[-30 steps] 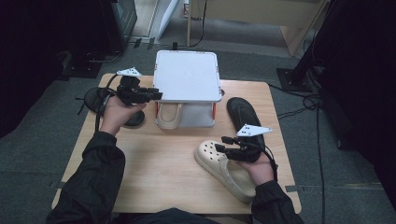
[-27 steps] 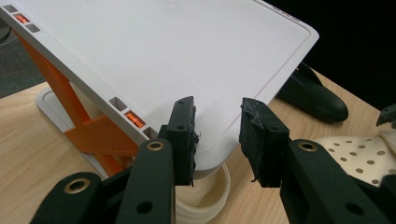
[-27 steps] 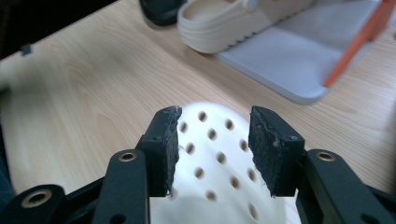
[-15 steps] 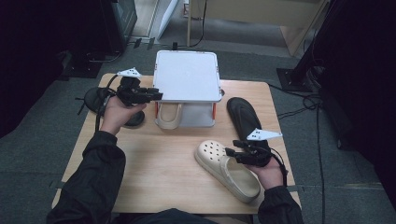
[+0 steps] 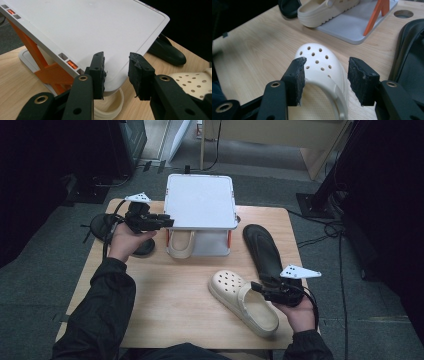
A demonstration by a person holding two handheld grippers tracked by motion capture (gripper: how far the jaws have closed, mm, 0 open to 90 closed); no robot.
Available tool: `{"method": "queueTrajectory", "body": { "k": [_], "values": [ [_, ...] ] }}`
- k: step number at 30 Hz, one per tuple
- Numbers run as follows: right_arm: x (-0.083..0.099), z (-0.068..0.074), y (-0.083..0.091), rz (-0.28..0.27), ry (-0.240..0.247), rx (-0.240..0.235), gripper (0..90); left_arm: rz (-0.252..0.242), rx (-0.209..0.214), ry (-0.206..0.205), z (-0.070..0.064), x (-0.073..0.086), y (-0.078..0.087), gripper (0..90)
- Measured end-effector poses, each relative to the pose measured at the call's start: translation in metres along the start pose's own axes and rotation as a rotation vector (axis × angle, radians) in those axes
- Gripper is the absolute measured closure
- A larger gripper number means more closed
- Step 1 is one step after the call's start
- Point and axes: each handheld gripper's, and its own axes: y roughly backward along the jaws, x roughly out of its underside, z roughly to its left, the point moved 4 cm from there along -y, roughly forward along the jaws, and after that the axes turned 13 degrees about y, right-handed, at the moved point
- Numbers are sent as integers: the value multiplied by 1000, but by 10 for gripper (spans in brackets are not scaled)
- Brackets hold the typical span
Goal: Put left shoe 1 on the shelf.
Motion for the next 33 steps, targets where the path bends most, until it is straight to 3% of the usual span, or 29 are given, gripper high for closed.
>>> {"method": "queueTrajectory", "body": {
  "k": [3, 12, 16, 21, 30, 33],
  "values": [
    [5, 1, 0, 36, -11, -29, 502, 0, -2, 1, 0, 0, 0, 660],
    [19, -3, -13, 146, 85, -46, 501, -4, 1, 1, 1, 0, -1, 669],
    [22, -3, -27, 174, 78, -68, 507, -13, 6, 10, 1, -1, -2, 673],
    [21, 0, -44, 209, 138, -50, 506, -14, 1, 4, 1, 0, -3, 675],
    [18, 1, -52, 179, 59, -42, 566, -19, 18, 6, -2, 0, -7, 669],
    [16, 2, -54, 173, 55, -35, 595, -20, 18, 7, -2, 0, -7, 669]
  ]
}}
